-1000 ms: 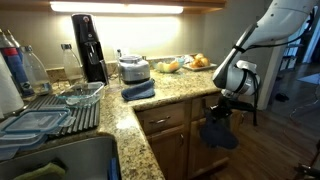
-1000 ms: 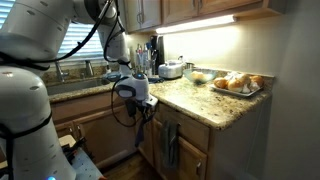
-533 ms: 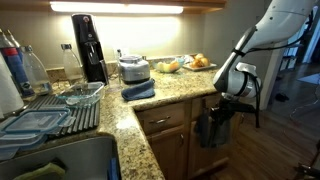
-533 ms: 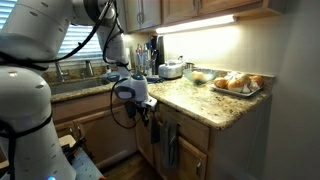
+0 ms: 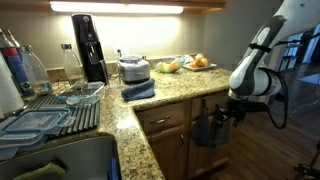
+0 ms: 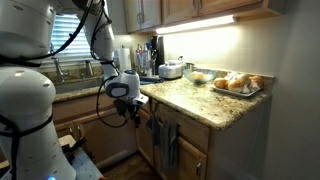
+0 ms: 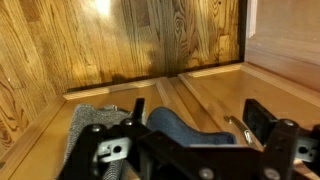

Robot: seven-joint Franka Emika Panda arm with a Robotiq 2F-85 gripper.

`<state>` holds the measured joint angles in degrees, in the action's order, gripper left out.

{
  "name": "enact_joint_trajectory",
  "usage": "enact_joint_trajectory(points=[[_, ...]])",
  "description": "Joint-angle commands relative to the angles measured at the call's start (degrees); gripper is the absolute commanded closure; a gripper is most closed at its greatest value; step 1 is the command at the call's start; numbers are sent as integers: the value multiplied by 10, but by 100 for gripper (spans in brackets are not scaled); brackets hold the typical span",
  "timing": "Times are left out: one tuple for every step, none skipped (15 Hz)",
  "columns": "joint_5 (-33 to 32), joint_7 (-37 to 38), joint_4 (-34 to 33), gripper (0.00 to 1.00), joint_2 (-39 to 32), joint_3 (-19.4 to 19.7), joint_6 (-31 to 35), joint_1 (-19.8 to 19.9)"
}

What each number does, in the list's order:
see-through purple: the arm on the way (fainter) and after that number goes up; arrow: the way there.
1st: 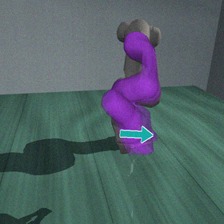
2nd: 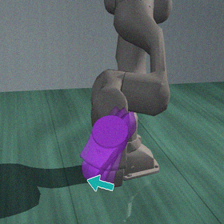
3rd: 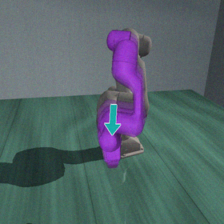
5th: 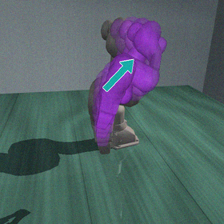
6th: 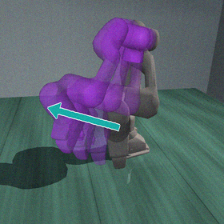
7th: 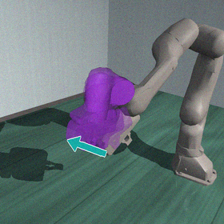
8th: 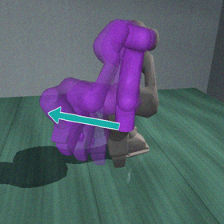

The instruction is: Pick up the towel and place it on the hook

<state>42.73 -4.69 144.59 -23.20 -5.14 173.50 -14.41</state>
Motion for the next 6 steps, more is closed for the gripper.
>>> enact_joint_trajectory(points=[[-33, 28, 12, 0, 14, 3, -13, 0], [-42, 37, 16, 0, 22, 2, -16, 0], [-41, 36, 15, 0, 21, 2, -16, 0], [-41, 35, 12, 0, 17, 2, -15, 0], [-41, 35, 10, 0, 13, 2, -15, 0], [-41, 35, 9, 0, 11, 2, -15, 0]])
